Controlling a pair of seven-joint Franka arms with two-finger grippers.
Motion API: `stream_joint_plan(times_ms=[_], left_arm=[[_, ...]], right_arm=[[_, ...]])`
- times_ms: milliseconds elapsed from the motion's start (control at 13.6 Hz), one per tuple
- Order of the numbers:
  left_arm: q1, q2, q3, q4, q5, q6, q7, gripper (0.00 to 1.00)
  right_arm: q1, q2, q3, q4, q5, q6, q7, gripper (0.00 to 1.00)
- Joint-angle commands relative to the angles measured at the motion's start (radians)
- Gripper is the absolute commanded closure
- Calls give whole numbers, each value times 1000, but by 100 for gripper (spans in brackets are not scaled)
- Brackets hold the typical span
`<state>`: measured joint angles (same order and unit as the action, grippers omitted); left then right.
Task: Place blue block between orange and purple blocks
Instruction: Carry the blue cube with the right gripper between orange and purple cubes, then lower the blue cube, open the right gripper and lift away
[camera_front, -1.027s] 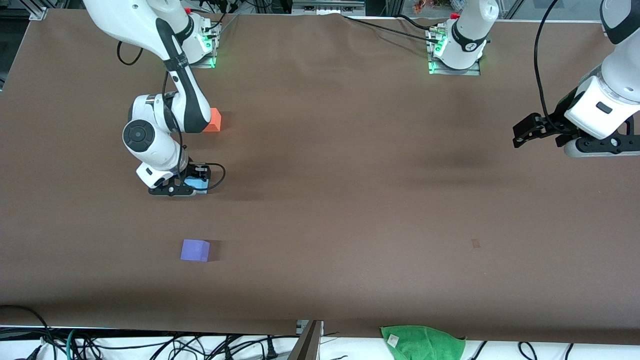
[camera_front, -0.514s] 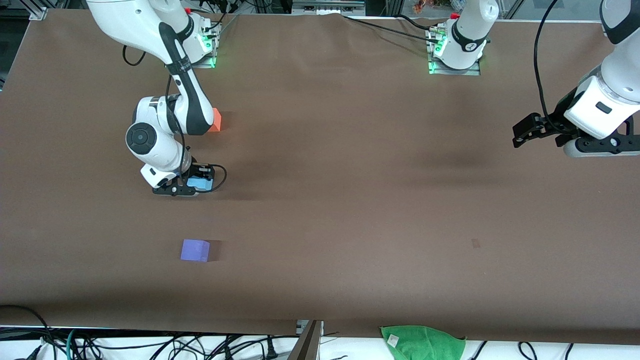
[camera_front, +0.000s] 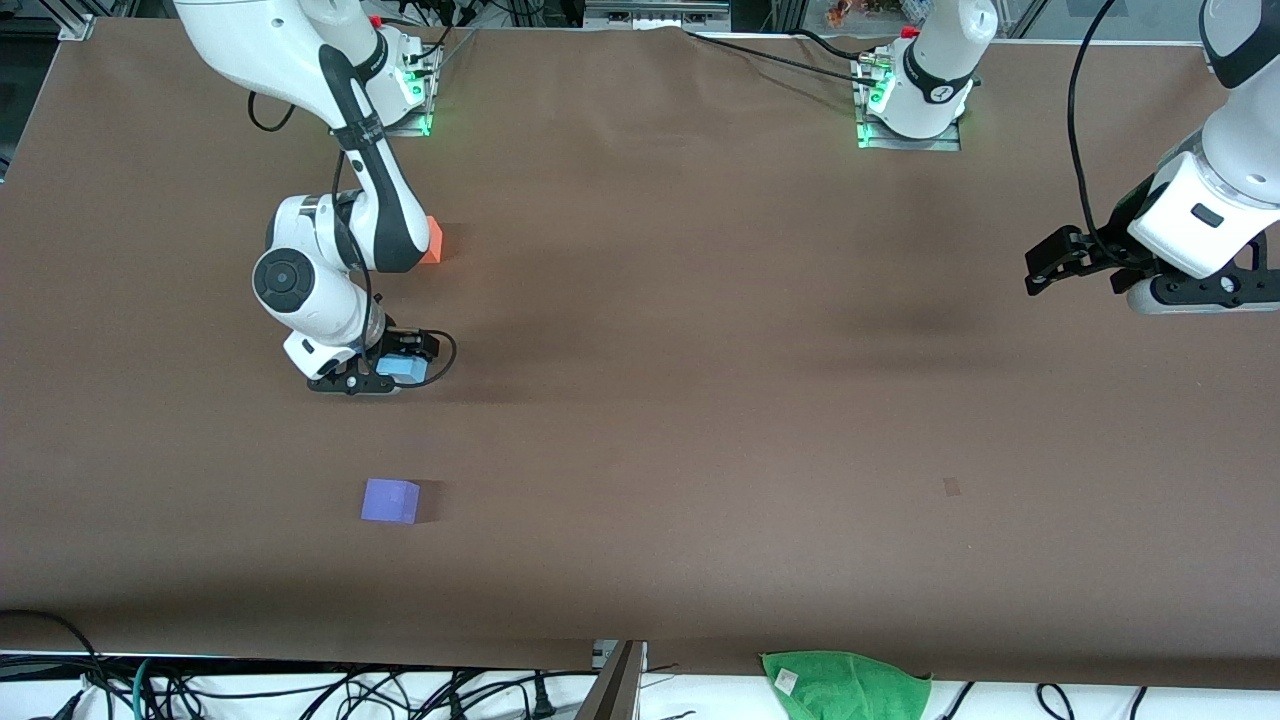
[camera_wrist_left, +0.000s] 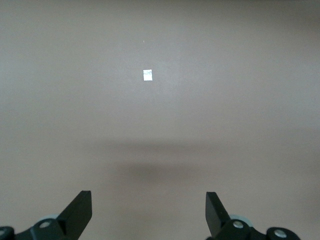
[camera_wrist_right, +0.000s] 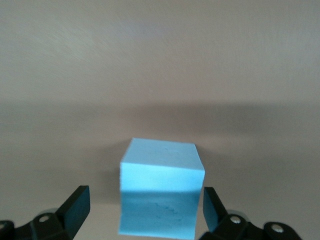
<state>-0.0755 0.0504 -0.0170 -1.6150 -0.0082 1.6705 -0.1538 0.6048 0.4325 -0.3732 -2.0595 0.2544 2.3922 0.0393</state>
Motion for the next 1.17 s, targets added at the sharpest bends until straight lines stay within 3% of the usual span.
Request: stream_joint_plan(times_ms=[0, 293, 734, 880, 954, 1100], left_arm=[[3, 16, -6, 32, 4, -21, 0, 0], [3, 16, -6, 32, 4, -21, 0, 0], [3, 16, -6, 32, 4, -23, 0, 0], [2, 16, -6, 32, 4, -23, 0, 0], [2, 16, -6, 32, 4, -23, 0, 0], [2, 16, -6, 32, 4, -23, 0, 0]], right_arm=[[-2, -31, -71, 105, 22, -147, -111, 0], [-8, -20, -156, 324, -21, -411, -128, 0], [-55, -63, -156, 508, -153, -666, -121, 0], [-112, -141, -97, 509, -172, -720, -119, 0], [-178, -178, -37, 509, -184, -755, -119, 0], [-351, -242, 144, 507, -228, -813, -118, 0]])
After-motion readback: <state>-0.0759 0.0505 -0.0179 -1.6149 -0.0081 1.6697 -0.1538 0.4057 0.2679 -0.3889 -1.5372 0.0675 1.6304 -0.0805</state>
